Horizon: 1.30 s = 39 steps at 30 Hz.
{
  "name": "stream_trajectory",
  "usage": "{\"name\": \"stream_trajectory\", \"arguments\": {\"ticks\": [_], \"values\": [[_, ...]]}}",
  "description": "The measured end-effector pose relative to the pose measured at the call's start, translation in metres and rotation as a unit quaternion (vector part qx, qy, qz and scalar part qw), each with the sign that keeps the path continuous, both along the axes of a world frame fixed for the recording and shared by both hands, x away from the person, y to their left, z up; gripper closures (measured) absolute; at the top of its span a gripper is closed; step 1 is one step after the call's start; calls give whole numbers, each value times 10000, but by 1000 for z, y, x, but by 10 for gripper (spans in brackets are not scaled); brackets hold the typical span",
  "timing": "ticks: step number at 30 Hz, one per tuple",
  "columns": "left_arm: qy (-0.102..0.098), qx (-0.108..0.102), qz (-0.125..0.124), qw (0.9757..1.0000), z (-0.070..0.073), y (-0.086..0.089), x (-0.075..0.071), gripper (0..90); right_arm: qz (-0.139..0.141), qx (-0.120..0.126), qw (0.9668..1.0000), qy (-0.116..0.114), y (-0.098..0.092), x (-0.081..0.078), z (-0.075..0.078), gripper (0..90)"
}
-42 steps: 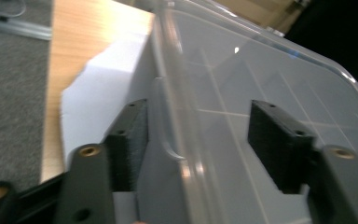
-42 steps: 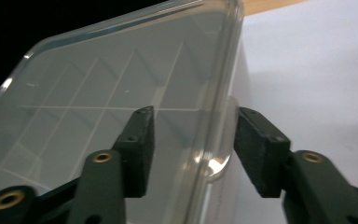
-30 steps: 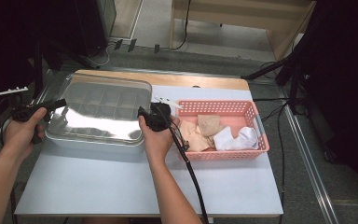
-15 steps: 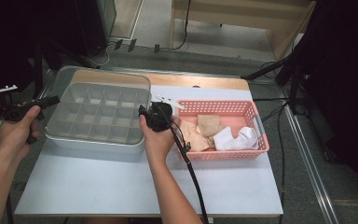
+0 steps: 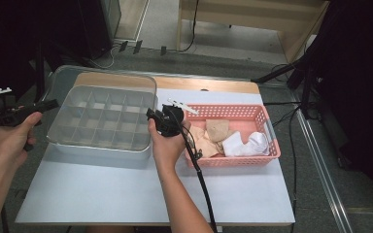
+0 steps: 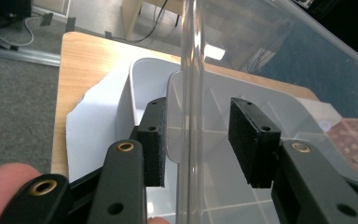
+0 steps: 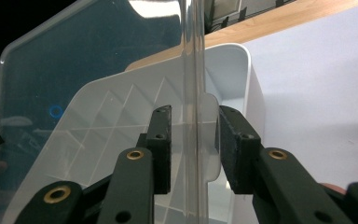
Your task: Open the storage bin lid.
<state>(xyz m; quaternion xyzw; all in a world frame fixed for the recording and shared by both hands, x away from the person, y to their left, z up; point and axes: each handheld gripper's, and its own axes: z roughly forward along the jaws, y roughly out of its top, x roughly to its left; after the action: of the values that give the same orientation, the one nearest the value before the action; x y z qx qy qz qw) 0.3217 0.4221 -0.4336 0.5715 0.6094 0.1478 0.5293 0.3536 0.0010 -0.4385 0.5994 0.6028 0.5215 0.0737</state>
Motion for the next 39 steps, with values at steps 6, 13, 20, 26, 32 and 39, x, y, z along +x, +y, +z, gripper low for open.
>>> {"name": "stream_trajectory", "arguments": {"ticks": [6,13,20,26,32,39], "values": [[-35,-274,-56,9996,10,4,-8,644,42,89,9999,-20,-3,-4,7,687],[-109,-385,-108,9991,17,5,-14,663,22,152,9999,-48,-5,-7,14,690],[-103,-378,-144,9991,20,5,-18,669,28,147,9999,-19,-6,-10,17,690],[-80,-384,-162,9991,20,4,-21,668,40,131,9999,8,-7,-15,20,690],[-119,-360,-186,9991,18,2,-27,667,44,78,10000,-13,-10,-21,21,690],[-110,-324,-218,9992,17,-2,-37,659,79,21,10000,-46,-13,-31,23,690]]}}
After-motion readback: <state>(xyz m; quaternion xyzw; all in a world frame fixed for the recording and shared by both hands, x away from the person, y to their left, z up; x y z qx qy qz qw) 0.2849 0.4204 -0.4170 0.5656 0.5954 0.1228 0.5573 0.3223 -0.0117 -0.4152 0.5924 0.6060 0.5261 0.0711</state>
